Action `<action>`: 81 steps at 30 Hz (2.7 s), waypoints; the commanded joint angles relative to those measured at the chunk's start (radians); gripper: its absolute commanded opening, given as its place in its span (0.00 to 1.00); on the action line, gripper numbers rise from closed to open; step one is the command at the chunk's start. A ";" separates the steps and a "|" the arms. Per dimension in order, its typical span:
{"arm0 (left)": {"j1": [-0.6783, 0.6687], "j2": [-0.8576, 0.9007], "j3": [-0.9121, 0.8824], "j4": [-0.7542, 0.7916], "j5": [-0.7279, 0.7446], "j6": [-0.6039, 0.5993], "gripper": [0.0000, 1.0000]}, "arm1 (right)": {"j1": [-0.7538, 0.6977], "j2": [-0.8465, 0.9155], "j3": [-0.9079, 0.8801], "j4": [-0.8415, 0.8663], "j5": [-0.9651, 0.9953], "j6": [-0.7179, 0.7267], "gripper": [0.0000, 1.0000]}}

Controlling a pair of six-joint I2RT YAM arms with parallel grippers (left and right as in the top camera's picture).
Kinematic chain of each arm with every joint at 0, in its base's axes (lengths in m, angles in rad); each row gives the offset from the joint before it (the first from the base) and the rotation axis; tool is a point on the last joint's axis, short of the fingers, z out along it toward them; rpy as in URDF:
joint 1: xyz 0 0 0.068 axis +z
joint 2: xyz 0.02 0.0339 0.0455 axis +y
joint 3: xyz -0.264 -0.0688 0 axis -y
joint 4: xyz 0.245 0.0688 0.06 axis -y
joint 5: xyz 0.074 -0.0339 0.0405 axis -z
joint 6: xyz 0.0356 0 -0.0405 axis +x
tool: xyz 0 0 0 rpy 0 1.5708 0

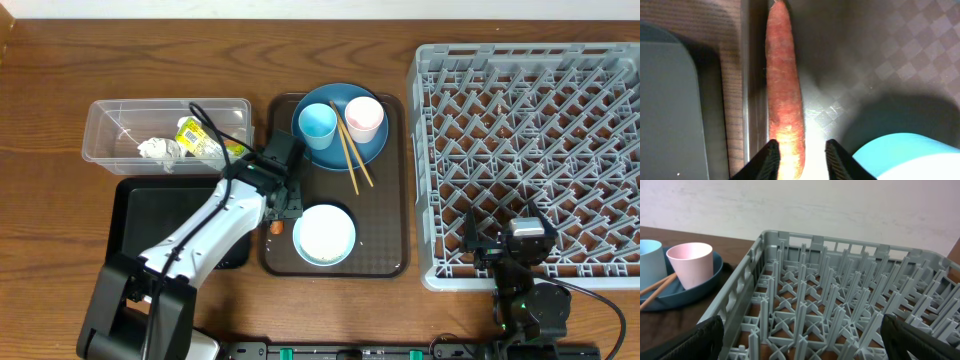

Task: Sort waste into correct bins and load items into the dishwasher rack
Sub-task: 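Lower the left gripper around the carrot and close, then carry the carrot left and release it onto the black tray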

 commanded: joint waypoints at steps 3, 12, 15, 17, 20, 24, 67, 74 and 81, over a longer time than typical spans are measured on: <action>-0.023 0.008 -0.009 0.005 -0.077 -0.014 0.36 | -0.006 -0.002 -0.001 -0.005 0.003 -0.010 0.99; -0.023 0.008 -0.021 0.010 -0.121 -0.071 0.36 | -0.006 -0.002 -0.001 -0.005 0.003 -0.010 0.99; -0.023 0.008 -0.055 0.047 -0.121 -0.083 0.36 | -0.006 -0.002 -0.001 -0.005 0.003 -0.010 0.99; -0.023 0.008 -0.089 0.080 -0.121 -0.098 0.36 | -0.006 -0.002 -0.001 -0.005 0.003 -0.010 0.99; -0.020 0.007 -0.132 0.120 -0.115 -0.108 0.36 | -0.006 -0.002 -0.001 -0.005 0.003 -0.010 0.99; -0.019 -0.011 -0.120 0.110 -0.113 -0.108 0.36 | -0.006 -0.002 -0.001 -0.005 0.003 -0.010 0.99; -0.020 -0.008 -0.166 0.229 -0.112 -0.093 0.23 | -0.006 -0.002 -0.001 -0.005 0.003 -0.011 0.99; -0.020 -0.153 -0.082 0.128 -0.098 -0.093 0.20 | -0.006 -0.002 -0.001 -0.005 0.003 -0.010 0.99; -0.019 -0.339 -0.079 0.069 -0.052 -0.101 0.20 | -0.006 -0.002 -0.001 -0.005 0.003 -0.010 0.99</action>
